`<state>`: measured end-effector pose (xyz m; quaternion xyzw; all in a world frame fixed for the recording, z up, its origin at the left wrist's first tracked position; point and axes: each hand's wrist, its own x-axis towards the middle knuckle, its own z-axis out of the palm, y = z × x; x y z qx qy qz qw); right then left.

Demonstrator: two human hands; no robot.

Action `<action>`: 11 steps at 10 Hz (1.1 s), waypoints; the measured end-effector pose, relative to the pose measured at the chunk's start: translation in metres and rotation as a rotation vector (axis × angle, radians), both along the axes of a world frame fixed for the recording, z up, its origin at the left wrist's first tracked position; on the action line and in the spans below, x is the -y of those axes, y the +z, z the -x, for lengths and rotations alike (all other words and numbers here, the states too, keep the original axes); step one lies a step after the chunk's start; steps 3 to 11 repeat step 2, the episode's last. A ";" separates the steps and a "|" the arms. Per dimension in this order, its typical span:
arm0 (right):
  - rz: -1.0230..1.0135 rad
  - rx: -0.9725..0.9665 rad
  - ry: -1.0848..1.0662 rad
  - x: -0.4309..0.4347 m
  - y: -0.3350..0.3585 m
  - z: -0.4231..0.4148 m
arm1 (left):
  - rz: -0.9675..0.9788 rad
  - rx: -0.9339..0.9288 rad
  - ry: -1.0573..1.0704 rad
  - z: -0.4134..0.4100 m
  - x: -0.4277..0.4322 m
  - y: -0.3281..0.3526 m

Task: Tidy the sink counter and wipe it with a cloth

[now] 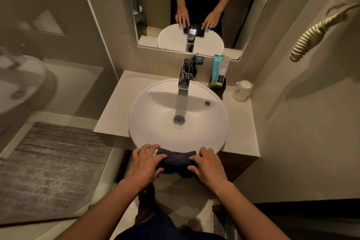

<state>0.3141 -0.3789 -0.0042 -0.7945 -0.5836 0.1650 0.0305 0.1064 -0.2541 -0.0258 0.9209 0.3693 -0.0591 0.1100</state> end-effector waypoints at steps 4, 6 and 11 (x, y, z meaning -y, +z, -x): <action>-0.045 -0.010 0.000 -0.002 0.013 -0.007 | 0.067 0.091 0.036 0.005 0.000 0.023; -0.045 -0.010 0.000 -0.002 0.013 -0.007 | 0.067 0.091 0.036 0.005 0.000 0.023; -0.045 -0.010 0.000 -0.002 0.013 -0.007 | 0.067 0.091 0.036 0.005 0.000 0.023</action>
